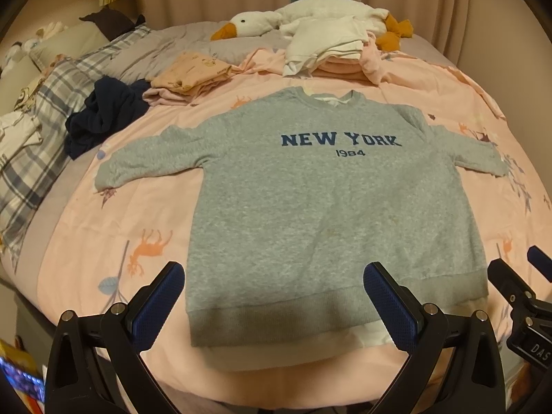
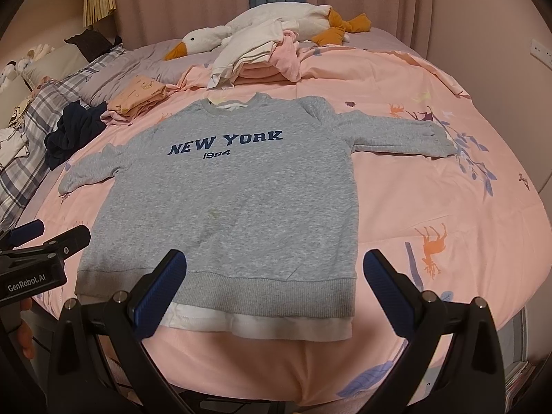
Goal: Fold small clothes
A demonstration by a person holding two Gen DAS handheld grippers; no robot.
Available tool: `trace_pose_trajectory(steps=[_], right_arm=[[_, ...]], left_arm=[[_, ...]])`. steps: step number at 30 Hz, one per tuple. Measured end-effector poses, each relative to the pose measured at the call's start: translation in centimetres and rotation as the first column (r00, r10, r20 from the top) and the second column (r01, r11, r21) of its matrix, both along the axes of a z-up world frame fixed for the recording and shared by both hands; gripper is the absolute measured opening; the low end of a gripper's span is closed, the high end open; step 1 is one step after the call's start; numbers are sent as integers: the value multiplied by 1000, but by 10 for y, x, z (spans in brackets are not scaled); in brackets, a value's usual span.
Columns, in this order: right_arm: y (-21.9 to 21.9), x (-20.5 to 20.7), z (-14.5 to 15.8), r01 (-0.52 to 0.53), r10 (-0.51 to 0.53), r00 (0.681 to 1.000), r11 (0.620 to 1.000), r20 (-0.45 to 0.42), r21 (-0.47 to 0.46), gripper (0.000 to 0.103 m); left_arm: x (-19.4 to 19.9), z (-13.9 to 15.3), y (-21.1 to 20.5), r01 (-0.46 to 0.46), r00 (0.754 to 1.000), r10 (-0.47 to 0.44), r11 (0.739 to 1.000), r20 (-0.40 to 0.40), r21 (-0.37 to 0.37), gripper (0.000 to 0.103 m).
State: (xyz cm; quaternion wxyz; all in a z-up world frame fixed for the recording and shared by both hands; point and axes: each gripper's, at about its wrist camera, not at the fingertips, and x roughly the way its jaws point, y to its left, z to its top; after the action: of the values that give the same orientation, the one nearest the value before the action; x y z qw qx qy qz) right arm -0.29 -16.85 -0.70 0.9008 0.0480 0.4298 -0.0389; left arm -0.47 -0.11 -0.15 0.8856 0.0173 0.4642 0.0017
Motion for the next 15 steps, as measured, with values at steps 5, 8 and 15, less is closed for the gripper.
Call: trace_pose_trajectory(steps=[5,8,15], right_arm=[[0,0,0,-1,1,1000,1000,-1,1,103],[1,0,0,-2,2,1000,1000,0,0,103],[1,0,0,-1,1,1000,1000,-1,0,103]], left_arm=[[0,0,-1,1,1000,-1,1000,-2,0,103],[-1,0,-2,0,1000,0,1000,-2,3,103],[-1,-1,-2,1,1000,-1,1000,-4,0,103]])
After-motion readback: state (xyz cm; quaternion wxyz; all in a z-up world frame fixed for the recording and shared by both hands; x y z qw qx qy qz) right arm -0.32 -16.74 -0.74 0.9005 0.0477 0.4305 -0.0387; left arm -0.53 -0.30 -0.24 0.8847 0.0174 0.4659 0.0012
